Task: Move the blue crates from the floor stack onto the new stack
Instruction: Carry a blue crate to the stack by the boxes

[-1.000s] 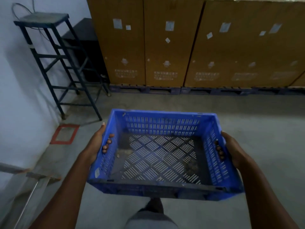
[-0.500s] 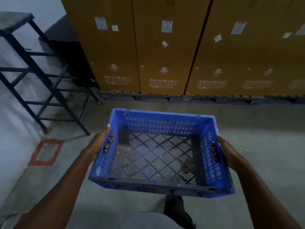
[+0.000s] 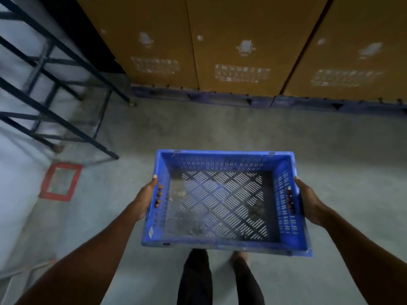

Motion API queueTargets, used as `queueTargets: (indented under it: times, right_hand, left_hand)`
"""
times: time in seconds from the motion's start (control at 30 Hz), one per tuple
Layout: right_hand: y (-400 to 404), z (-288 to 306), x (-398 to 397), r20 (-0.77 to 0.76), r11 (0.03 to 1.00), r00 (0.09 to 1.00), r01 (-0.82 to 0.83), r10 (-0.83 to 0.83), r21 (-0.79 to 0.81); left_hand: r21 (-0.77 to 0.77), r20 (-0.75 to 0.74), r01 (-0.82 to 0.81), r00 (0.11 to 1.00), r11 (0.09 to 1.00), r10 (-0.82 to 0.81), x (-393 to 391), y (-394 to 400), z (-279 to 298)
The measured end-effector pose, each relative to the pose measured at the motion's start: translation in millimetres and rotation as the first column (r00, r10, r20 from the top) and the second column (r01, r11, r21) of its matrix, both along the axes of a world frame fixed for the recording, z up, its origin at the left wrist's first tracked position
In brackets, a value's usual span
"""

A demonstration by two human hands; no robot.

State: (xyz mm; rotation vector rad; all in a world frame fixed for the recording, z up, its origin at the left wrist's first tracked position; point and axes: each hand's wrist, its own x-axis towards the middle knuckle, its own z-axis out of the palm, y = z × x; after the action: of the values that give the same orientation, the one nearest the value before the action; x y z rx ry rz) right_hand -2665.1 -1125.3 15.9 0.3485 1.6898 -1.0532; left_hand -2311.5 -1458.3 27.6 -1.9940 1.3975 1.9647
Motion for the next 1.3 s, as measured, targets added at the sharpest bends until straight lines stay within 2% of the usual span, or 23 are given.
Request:
queueTargets:
  times: [0.2,0.33,0.43,0.53,0.8,1.13,1.2,1.27,1.3]
  right_hand:
    - [-50,-197,-34,0.03,0.995,0.999,0.032,-0.035,0.099]
    - [-61,-321,-40,0.038,0.995,0.998,0.04,-0.043,0.093]
    - [-60,-391,-42,0.026,0.993,0.998,0.061,-0.064,0.097]
    - [-60,-439,-42,-0.001,0.993,0.996,0.085,-0.085,0.077]
    - [-60,-499,-47,0.01,0.988,0.99,0.137,-0.138,0.067]
    - [-59,-522,-44,-0.061,0.991,0.992,0.11,-0.106,0.074]
    - [-60,-518,-44,-0.154,0.987,0.988,0.023,0.002,0.161]
    - [-60,-507,-44,-0.265,0.934,0.947,-0.079,0.179,0.349]
    - [-62,-496,-45,-0.296,0.905,0.928,-0.087,0.225,0.416]
  left_hand:
    - [0.032,0.101,0.0,0.995,0.999,-0.003,-47,-46,-209]
    - [0.05,0.157,-0.007,0.988,0.999,-0.001,-63,-66,-339]
    - [0.069,0.204,-0.012,0.979,0.998,-0.002,-73,-72,-416]
    - [0.061,0.213,-0.022,0.977,0.998,0.009,-80,-71,-468]
    - [0.082,0.196,-0.078,0.979,0.994,0.06,-81,-63,-531]
    - [0.016,0.201,-0.057,0.978,0.998,0.053,-82,-60,-553]
    - [-0.029,0.241,0.031,0.97,0.999,-0.023,-83,-58,-547]
    - [-0.175,0.432,0.142,0.9,0.974,-0.053,-86,-55,-529]
    - [-0.237,0.507,0.144,0.862,0.961,-0.004,-90,-53,-514]
